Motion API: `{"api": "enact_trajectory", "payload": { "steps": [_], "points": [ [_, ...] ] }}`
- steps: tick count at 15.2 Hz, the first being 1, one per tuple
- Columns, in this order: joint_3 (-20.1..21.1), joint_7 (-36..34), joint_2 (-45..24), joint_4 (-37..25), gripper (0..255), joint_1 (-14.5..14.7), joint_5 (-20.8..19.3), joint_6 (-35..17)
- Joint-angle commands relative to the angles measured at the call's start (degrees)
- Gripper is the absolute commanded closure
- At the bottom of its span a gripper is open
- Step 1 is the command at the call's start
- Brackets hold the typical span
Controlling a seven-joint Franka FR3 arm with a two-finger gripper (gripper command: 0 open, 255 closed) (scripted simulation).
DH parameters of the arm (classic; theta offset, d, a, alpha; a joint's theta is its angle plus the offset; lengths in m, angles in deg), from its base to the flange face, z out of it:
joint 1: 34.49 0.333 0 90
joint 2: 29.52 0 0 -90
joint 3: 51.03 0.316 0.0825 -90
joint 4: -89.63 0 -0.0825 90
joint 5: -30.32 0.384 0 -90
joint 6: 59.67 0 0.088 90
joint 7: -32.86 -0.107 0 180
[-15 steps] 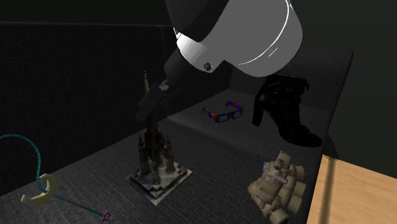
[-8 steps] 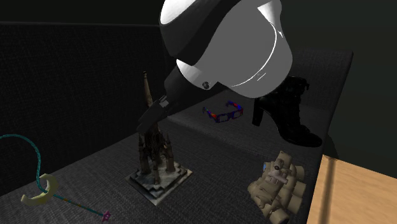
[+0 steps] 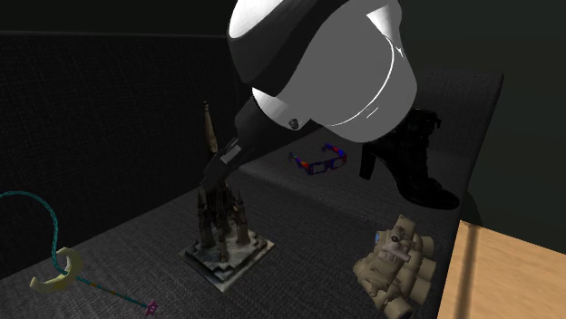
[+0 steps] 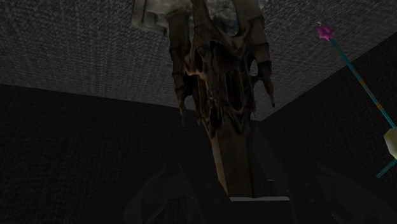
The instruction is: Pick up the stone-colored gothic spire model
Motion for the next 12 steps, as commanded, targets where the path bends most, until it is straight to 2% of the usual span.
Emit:
{"api": "enact_trajectory", "payload": {
  "steps": [1, 3, 12],
  "points": [
    [0.01, 0.01, -0.02, 0.03, 255, 0.01, -0.01, 0.03],
    [-0.01, 0.06, -0.1, -0.04, 255, 0.02, 0.05, 0.03],
    [0.4, -5.6, 1.88, -4.31, 255, -1.0, -5.25, 5.4]
  ]
}}
